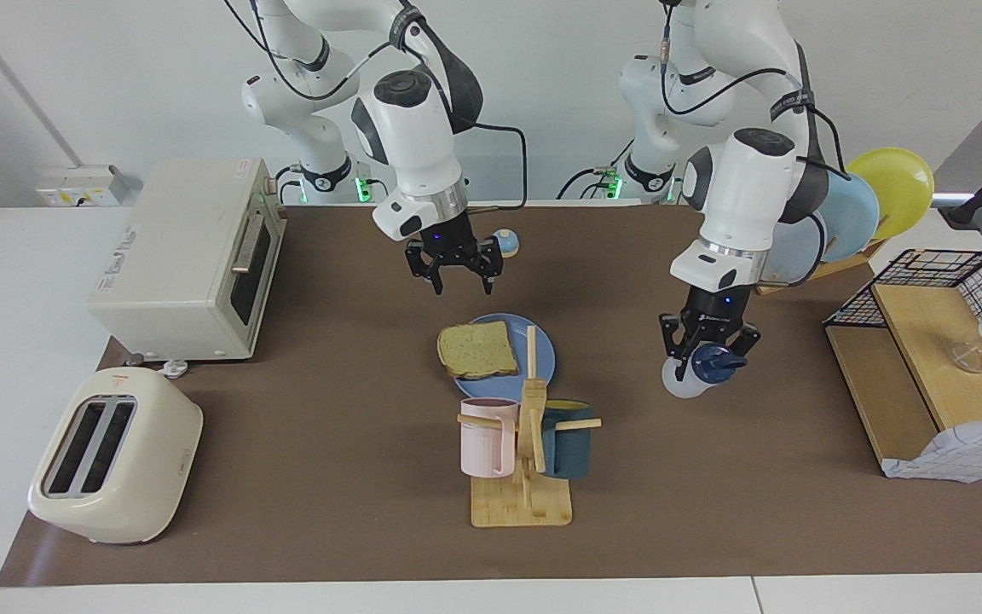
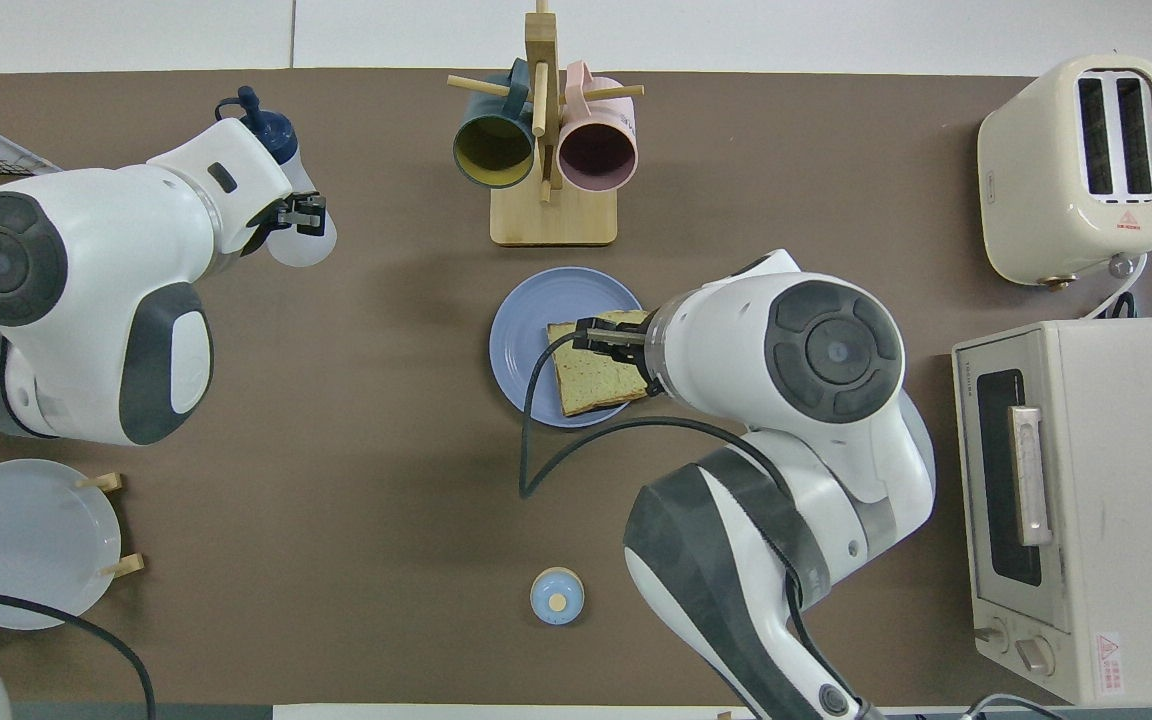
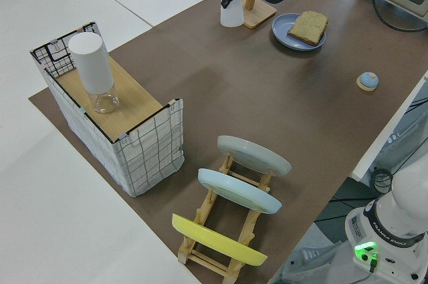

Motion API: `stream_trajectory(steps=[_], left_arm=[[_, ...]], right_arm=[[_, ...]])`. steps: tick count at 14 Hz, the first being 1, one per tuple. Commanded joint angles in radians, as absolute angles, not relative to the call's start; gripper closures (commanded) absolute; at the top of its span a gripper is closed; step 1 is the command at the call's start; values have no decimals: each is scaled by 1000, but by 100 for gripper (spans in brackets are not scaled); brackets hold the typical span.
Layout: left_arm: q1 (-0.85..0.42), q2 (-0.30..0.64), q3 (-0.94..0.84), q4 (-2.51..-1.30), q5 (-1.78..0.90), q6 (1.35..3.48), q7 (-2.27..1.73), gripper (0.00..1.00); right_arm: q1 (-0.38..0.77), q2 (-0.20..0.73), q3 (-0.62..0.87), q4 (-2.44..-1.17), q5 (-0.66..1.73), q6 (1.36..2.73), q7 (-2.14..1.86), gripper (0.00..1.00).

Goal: Put bread on plate and add seasoning

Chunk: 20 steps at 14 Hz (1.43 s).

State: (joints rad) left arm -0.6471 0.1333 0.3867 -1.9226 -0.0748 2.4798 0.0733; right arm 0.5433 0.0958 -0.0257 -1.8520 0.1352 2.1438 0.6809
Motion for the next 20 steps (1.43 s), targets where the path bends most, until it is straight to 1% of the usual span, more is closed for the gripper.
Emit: stream_trajectory(steps=[1,3,4,6,7,9,10,12,14,16,18,19,20], left_arm=[[-637,25,379,-1939,-118,2323,228,100],[-634,-26,380,-1939,-149,2217,306,100],[-634,-44,380,-1940,-150,2176,319,100],[-635,-70,380,-1940,-150,2126,360,100],[-635,-84,382,-1940,-150,2097,470,100],[-634,-109,385,-1940,-150,2041,714,100],[-632,-118,385,-1940,-150,2005,768,100],[-643,-138,382,-1942,-150,1951,788,100],[-652,-146,376,-1942,-150,1901,830,100],[-672,-153,371,-1940,-150,1858,888,100],[-687,-172,361,-1942,-150,1807,934,100],[-698,-178,360,-1944,-150,1793,952,100],[-712,-181,360,-1942,-150,1778,974,100]], right_arm=[[509,109,-20,-1787,179,2050,678,0],[485,63,-18,-1789,213,1982,658,0],[485,31,-20,-1799,275,1965,660,0],[482,-11,-21,-1806,340,1967,660,0],[483,-26,-23,-1802,341,1965,651,0],[482,-28,-20,-1793,366,1936,629,0],[482,-29,-23,-1792,449,1934,624,0],[463,-22,-28,-1766,553,1928,624,0],[459,4,-26,-1705,560,1916,624,0],[459,46,-25,-1605,580,1890,627,0],[456,101,-29,-1469,669,1833,650,0],[456,121,-28,-1432,675,1841,669,0],[459,129,-28,-1428,664,1845,670,0]])
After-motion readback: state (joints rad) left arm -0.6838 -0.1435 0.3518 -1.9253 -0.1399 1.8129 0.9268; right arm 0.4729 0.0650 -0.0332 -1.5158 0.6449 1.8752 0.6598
